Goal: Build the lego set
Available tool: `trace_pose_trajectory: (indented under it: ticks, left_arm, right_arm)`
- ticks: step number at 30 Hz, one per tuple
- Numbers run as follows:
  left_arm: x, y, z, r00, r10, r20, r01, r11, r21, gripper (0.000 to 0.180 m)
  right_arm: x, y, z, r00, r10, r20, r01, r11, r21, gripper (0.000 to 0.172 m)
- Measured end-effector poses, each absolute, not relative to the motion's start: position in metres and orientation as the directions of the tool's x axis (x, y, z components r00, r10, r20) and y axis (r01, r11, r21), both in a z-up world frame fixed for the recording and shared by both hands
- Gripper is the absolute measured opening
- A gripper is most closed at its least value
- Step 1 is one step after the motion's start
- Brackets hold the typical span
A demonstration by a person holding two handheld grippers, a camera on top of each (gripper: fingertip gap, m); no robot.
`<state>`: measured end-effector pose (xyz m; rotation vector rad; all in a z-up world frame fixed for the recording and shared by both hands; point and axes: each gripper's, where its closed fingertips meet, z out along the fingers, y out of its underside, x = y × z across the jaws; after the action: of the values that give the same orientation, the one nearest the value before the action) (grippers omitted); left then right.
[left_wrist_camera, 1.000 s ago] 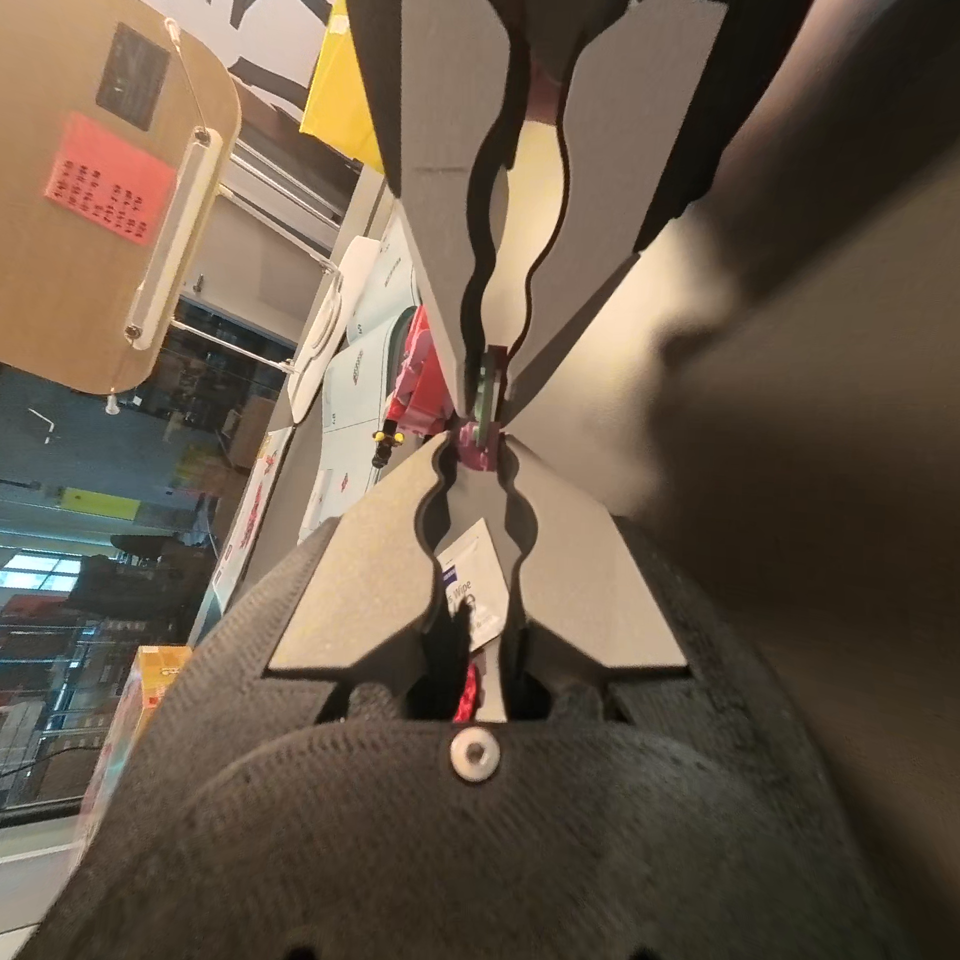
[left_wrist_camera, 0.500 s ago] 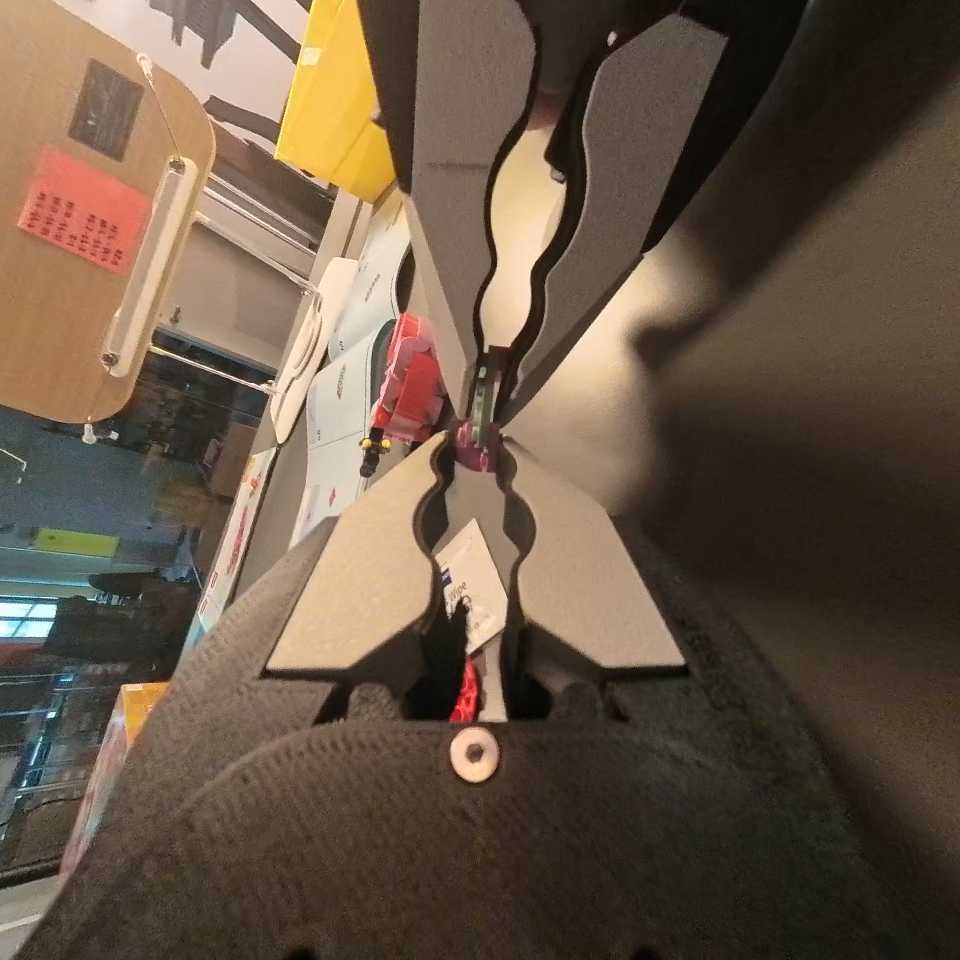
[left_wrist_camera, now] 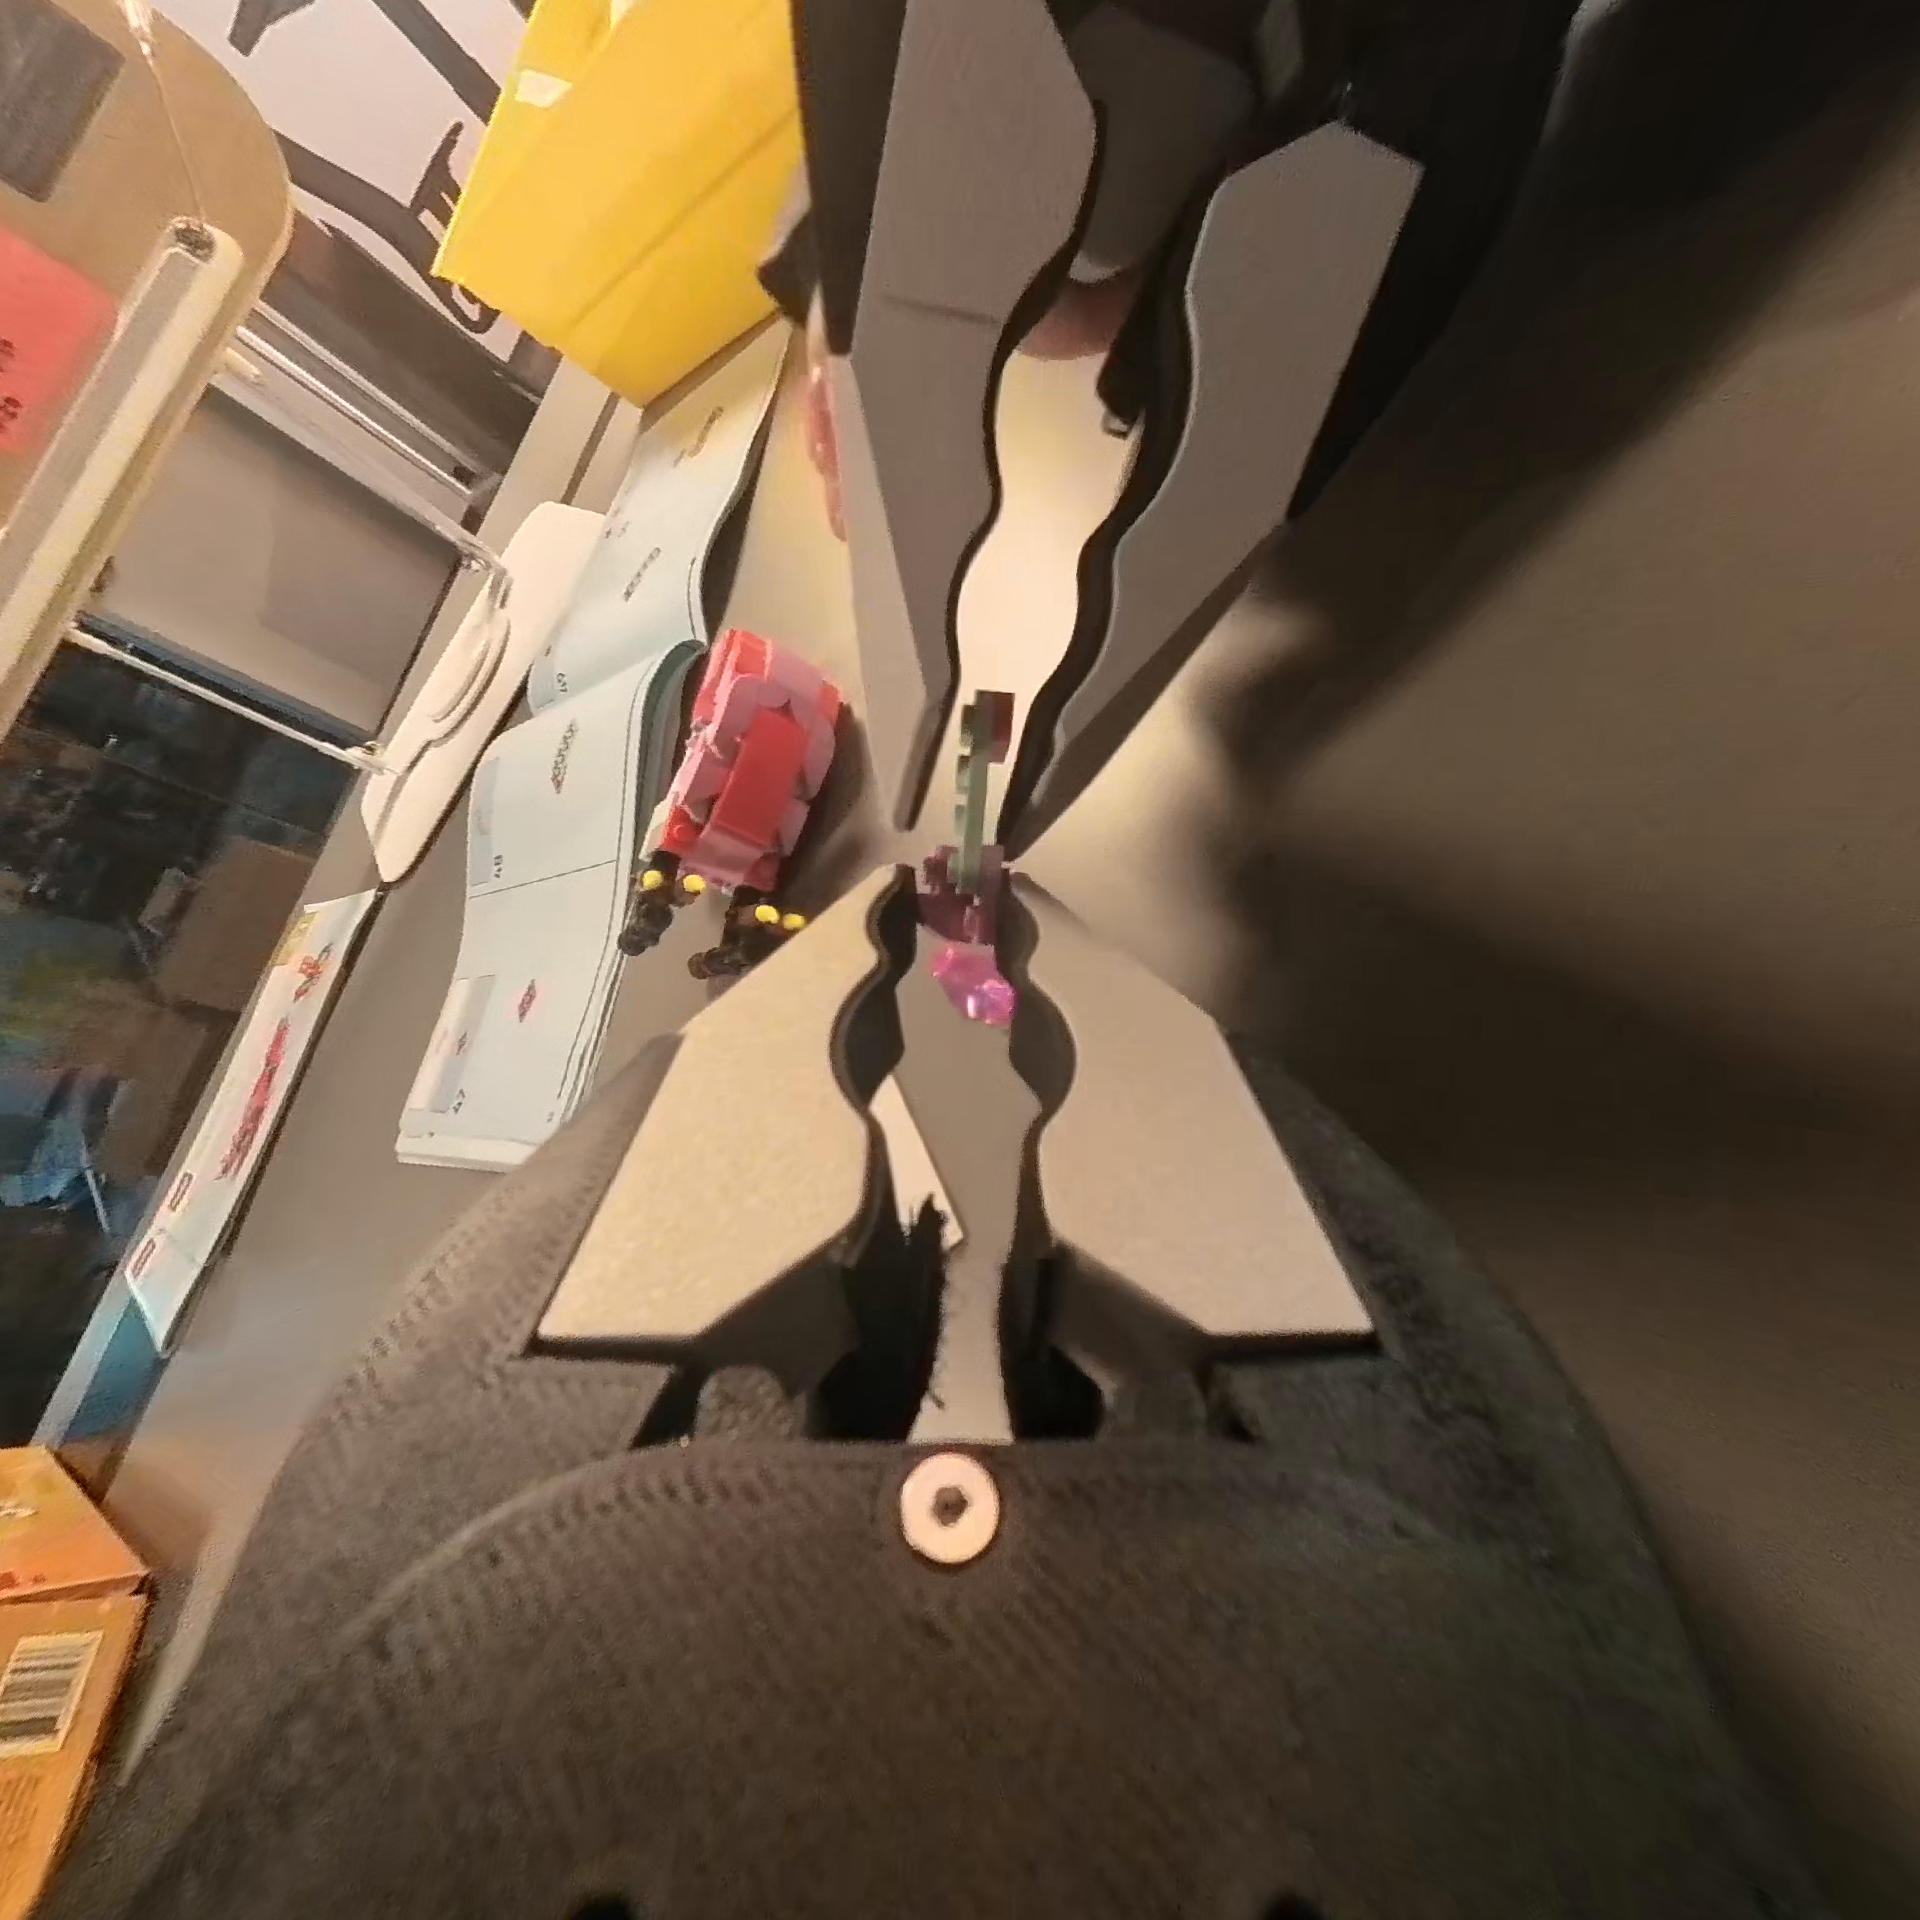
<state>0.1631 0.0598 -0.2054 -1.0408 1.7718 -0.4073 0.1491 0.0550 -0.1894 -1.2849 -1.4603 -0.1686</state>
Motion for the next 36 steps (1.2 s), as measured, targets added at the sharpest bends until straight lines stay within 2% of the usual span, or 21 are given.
trace_pose_trajectory:
  ticks: [12,16,19,25,29,36]
  left_arm:
    - [0.160,0.052,-0.214,-0.206,-0.788,-0.580,-0.457,0.602,-0.655,0.013]
    - [0.158,0.053,-0.217,-0.225,-0.783,-0.580,-0.464,0.609,-0.643,0.013]
    - [0.156,0.053,-0.219,-0.247,-0.766,-0.594,-0.473,0.630,-0.616,0.013]
    - [0.151,0.050,-0.223,-0.319,-0.798,-0.512,-0.491,0.601,-0.631,0.015]
    - [0.153,0.054,-0.222,-0.306,-0.760,-0.573,-0.485,0.643,-0.593,0.013]
    - [0.150,0.056,-0.217,-0.268,-0.758,-0.594,-0.476,0.640,-0.603,0.013]
  right_arm:
    - [0.144,0.048,-0.202,0.150,0.642,0.752,0.764,0.407,-0.500,0.009]
    - [0.144,0.048,-0.204,0.099,0.605,0.790,0.792,0.433,-0.430,0.007]
    - [0.143,0.048,-0.206,0.034,0.549,0.835,0.816,0.468,-0.341,0.007]
    - [0.140,0.047,-0.208,-0.121,0.400,0.908,0.841,0.527,-0.120,0.008]
    - [0.142,0.049,-0.208,-0.138,0.383,0.914,0.851,0.517,-0.088,0.008]
    - [0.139,0.050,-0.203,-0.152,0.322,0.934,0.856,0.515,-0.038,0.007]
